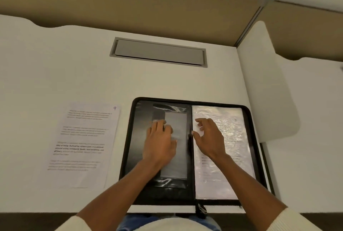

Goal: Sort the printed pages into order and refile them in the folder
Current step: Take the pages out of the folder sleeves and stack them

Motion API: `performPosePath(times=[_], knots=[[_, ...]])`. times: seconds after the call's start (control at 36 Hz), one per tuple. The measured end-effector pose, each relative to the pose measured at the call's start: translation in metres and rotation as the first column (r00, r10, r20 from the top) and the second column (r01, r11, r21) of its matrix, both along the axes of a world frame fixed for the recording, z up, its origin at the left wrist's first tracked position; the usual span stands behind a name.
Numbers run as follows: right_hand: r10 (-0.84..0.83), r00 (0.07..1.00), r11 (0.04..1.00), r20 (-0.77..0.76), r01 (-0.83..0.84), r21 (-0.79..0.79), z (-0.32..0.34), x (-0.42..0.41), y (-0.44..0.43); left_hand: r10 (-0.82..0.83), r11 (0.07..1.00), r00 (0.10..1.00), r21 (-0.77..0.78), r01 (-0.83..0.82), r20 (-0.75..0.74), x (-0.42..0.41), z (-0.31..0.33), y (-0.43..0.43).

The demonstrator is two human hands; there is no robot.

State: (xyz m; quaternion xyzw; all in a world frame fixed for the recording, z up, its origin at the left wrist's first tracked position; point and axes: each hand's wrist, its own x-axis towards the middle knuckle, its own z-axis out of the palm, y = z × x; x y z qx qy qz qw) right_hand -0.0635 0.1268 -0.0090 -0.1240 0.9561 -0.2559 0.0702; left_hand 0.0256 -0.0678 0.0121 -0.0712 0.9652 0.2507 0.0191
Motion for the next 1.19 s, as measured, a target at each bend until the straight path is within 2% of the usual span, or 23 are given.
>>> performPosePath(times=[0.22,0.42,0.56,0.69,0.81,0.92,1.03,1.19], knots=[[0.030,1.000,0.996,-0.001,-0.030,0.085,-0.005,-0.034,0.097,-0.128,0.992,0.991,0.026,0.127,0.040,-0.036,-0.010,0.088],[0.068,0.998,0.990,-0.007,-0.066,0.128,-0.013,-0.065,0.134,-0.173,0.983,0.974,-0.034,0.180,0.146,-0.037,-0.029,0.112],[0.121,0.991,0.983,0.058,-0.128,0.134,-0.017,-0.076,0.149,-0.198,0.970,0.962,-0.102,0.220,0.189,-0.030,-0.037,0.119],[0.155,0.988,0.984,-0.025,-0.152,0.095,-0.010,-0.075,0.150,-0.202,0.961,0.955,-0.143,0.236,0.219,-0.035,-0.032,0.121],[0.038,0.998,0.991,-0.045,-0.043,-0.124,-0.001,-0.074,0.145,-0.183,0.962,0.949,-0.150,0.226,0.257,-0.038,-0.024,0.126],[-0.112,0.992,0.947,0.049,0.122,-0.296,0.011,-0.073,0.141,-0.148,0.977,0.947,-0.109,0.185,0.283,-0.043,-0.018,0.129],[-0.195,0.962,0.922,0.193,0.247,-0.298,0.018,-0.072,0.141,-0.125,0.984,0.948,-0.087,0.157,0.294,-0.045,-0.014,0.129],[-0.186,0.911,0.898,0.368,0.310,-0.313,0.026,-0.062,0.147,-0.107,0.990,0.952,-0.058,0.128,0.286,-0.047,-0.008,0.130]])
